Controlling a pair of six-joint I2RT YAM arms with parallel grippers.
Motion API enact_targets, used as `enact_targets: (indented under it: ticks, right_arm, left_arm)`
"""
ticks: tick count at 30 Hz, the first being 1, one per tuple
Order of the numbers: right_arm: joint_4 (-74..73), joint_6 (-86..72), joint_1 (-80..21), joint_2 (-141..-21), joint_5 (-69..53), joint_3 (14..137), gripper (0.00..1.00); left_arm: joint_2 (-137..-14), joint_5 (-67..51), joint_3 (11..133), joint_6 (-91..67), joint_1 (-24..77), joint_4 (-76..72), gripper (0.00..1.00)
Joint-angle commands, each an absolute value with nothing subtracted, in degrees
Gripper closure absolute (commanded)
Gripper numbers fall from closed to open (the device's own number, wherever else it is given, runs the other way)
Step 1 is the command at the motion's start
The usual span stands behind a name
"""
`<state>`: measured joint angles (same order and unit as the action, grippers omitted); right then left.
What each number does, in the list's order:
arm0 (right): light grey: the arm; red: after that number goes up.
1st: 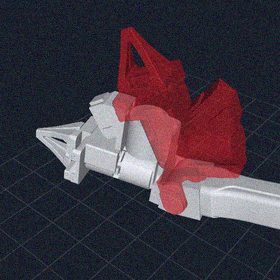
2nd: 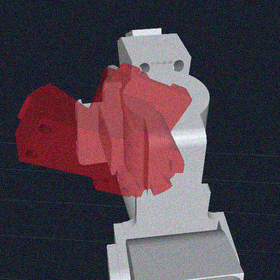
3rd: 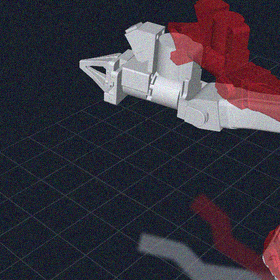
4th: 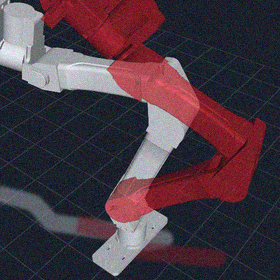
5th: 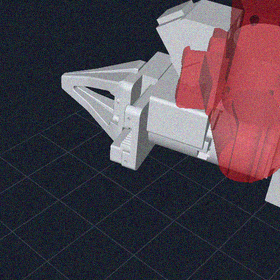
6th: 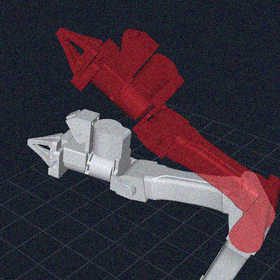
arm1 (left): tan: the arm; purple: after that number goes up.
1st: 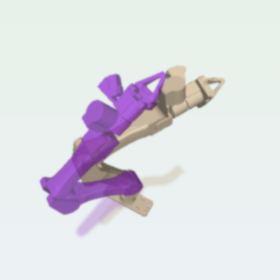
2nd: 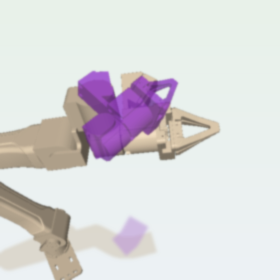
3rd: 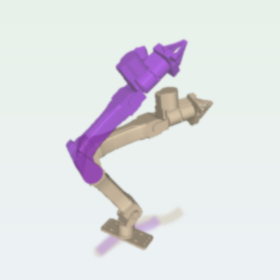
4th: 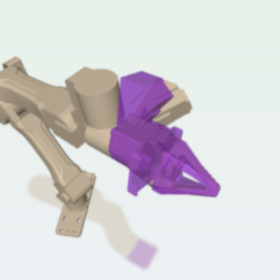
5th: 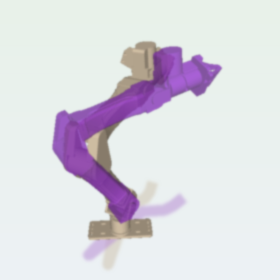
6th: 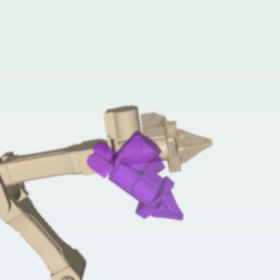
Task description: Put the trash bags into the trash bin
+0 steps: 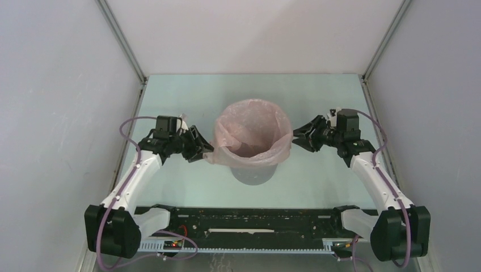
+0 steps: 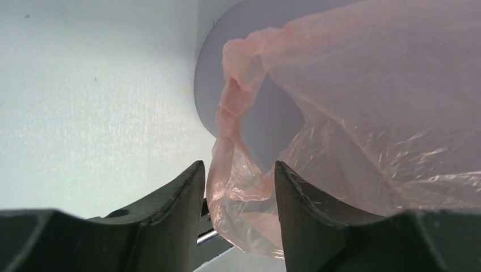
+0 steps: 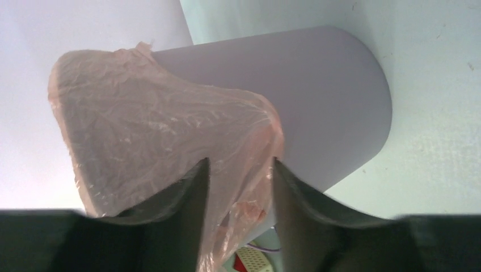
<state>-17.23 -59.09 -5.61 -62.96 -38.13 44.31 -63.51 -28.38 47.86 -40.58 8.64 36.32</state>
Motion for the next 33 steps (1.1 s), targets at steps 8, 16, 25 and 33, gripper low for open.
enact_targets:
  ticks: [8,16,25,33]
  right_arm:
    - [-14.7,-58.6,-5.8,-61.1,-35.5,37.3,0.86]
    - [-16.2,-55.2,-2.1,-59.5,-42.0,37.3,0.49]
    - [-14.8,-57.7,-8.6,-59.1,-35.8,37.0,0.37]
    - [-35.6,-37.8,5.5,-52.8,-37.8,47.9,0.35]
  left_arm:
    - [-64.0,-27.8,47.2,-42.1,13.4,35.7,0.55]
    - [-64.2,-27.6,47.8,-41.4,14.9,36.9,0.56]
    - [-64.7,-27.9,48.1,-40.6,14.9,37.5,0.56]
    - [-64.4,-28.4,47.7,-40.2,14.9,37.7,0.50]
